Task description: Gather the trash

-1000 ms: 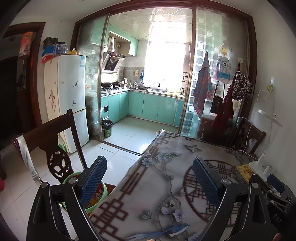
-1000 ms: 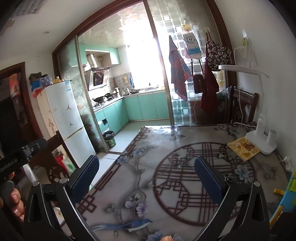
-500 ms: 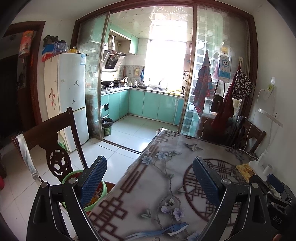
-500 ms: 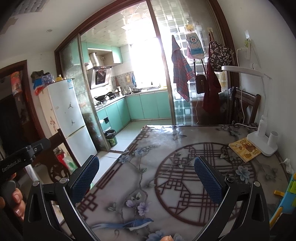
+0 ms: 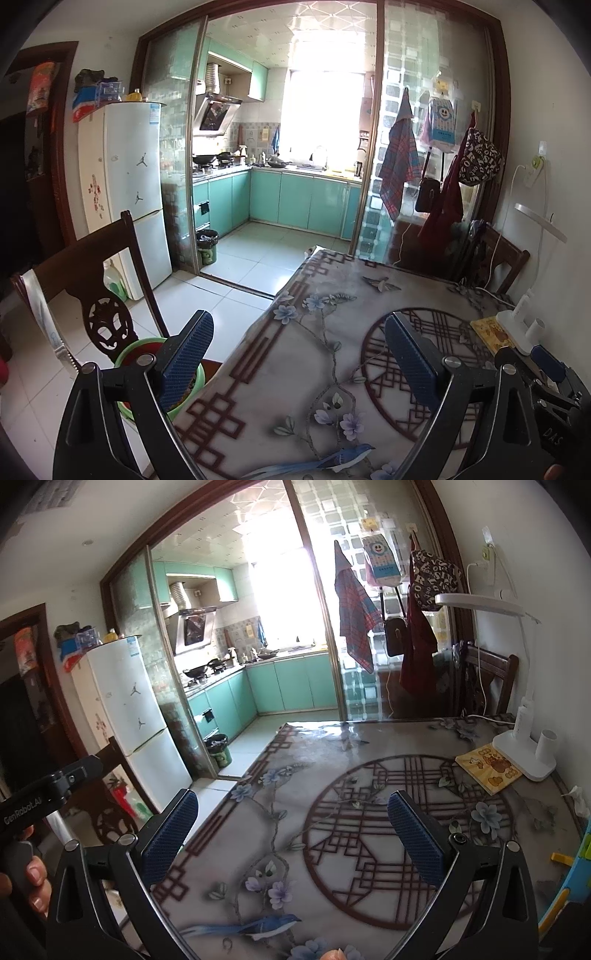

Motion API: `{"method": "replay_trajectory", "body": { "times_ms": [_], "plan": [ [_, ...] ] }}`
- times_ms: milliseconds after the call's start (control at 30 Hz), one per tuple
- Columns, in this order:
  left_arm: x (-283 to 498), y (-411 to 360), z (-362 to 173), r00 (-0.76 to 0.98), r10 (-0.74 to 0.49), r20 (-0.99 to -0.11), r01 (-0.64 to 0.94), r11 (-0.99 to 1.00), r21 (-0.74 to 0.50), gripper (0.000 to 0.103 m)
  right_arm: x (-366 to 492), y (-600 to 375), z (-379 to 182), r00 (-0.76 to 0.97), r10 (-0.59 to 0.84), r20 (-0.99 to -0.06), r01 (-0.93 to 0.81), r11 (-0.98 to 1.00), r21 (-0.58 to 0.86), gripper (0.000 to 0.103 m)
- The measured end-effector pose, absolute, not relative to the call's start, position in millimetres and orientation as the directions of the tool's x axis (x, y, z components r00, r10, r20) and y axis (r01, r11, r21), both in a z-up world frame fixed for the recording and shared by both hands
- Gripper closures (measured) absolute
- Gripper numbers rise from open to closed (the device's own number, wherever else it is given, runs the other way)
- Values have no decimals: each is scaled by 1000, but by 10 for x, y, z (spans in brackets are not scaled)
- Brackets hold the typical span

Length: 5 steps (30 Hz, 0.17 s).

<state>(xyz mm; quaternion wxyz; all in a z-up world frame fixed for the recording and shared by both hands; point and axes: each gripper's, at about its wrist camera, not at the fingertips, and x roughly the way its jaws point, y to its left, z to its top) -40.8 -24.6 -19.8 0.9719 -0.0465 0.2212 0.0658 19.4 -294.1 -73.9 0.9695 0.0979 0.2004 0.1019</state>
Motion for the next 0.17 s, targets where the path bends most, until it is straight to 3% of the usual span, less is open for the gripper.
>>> {"method": "replay_trajectory", "body": {
  "times_ms": [167],
  "plan": [
    [-222,-310,-280,881,88,-464,-127,991,-52,8,300,-3001,-832,890,221,-398,-135,963,232,0]
  ]
}}
